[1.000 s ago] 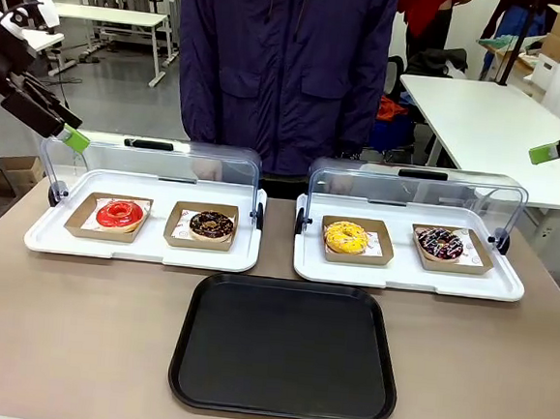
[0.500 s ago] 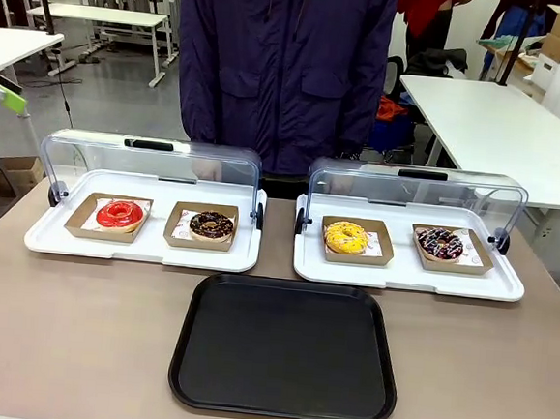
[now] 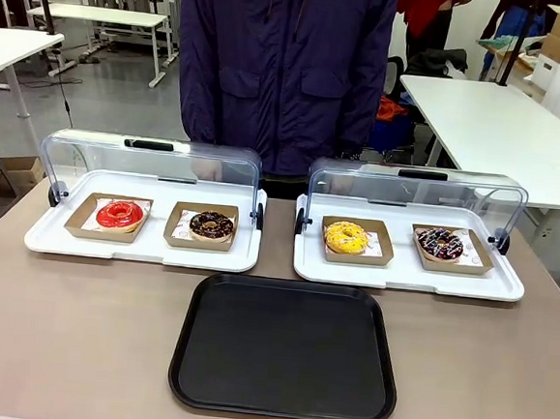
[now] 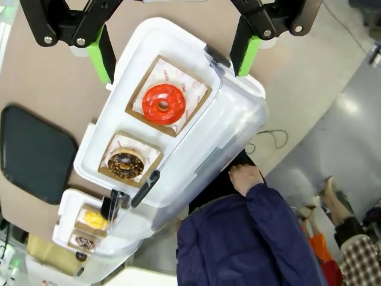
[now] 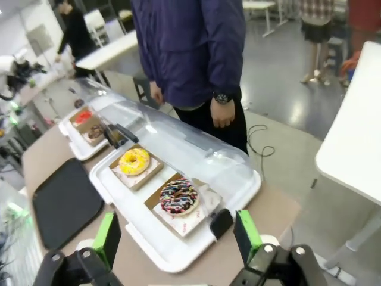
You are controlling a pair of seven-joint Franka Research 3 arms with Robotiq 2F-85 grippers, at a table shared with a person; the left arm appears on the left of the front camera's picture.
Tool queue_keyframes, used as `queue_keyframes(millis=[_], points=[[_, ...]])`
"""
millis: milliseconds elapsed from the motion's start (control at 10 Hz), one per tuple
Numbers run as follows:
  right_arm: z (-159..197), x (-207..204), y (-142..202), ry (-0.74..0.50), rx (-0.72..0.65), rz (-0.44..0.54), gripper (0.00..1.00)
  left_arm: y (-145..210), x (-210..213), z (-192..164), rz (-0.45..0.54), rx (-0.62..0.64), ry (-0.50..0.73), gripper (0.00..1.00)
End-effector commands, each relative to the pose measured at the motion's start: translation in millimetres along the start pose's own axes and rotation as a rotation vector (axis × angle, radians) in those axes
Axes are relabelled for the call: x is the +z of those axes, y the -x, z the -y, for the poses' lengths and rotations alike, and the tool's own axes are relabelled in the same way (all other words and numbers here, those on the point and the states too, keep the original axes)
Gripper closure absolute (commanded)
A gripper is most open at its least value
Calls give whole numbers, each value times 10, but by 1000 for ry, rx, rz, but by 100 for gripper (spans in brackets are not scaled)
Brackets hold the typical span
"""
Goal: Move the first donut from the left to the tray.
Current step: Pick up the Paper togo box containing the Donut indicated by the person and place it on the Handle tray.
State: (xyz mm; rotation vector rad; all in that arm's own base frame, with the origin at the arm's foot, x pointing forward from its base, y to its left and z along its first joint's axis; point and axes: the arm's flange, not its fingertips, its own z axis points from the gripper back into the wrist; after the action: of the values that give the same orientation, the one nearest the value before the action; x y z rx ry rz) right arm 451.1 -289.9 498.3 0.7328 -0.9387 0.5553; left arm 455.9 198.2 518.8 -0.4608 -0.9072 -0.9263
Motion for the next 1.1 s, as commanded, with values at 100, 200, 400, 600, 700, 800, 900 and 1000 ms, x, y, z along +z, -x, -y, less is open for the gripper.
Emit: queue_keyframes(millis=[100, 200, 400, 600, 700, 800, 900, 1000], points=[[137, 80, -53, 3, 36, 42, 0, 144, 132, -76, 21, -40, 45, 0], [146, 102, -39, 7, 36, 49, 0, 198, 202, -77, 39, -47, 50, 0], [155, 123, -32, 12, 34, 60, 0, 272, 274, -67, 47, -53, 49, 0], [173, 126, -36, 16, 36, 63, 0, 312, 294, -79, 72, -63, 56, 0], [179, 137, -46, 18, 37, 65, 0, 327, 305, -79, 76, -62, 52, 0], [190, 143, -47, 19, 35, 70, 0, 326, 303, -68, 72, -63, 53, 0], [200, 142, -43, 21, 31, 73, 0, 330, 298, -61, 67, -61, 52, 0], [192, 153, -45, 24, 31, 72, 0, 329, 288, -50, 70, -60, 52, 0]])
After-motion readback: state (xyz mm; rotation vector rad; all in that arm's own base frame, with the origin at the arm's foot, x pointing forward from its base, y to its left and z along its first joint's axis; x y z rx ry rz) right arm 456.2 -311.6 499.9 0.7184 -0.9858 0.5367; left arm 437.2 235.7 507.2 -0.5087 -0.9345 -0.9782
